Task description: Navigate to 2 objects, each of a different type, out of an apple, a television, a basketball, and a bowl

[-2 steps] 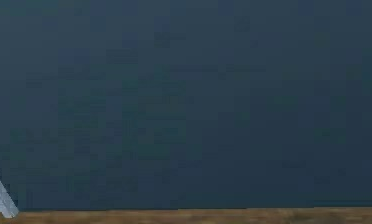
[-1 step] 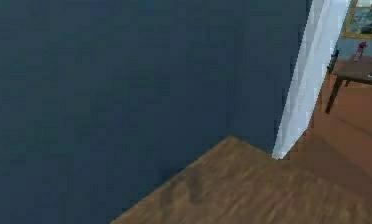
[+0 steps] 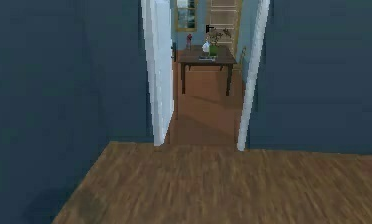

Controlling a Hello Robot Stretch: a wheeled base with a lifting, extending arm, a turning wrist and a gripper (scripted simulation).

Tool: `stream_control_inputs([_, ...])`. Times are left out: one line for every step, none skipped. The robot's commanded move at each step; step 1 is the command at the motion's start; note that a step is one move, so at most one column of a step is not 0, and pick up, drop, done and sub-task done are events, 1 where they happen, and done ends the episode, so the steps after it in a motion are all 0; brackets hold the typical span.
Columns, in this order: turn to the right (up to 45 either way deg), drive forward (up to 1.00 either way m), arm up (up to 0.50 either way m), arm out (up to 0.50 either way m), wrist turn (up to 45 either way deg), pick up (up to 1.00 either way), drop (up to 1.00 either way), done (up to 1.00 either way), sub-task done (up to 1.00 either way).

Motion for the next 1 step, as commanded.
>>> stream_control_inputs([0.0,1.0,0.0,0.0,0.0,0.0,0.0,0.0,0.0])
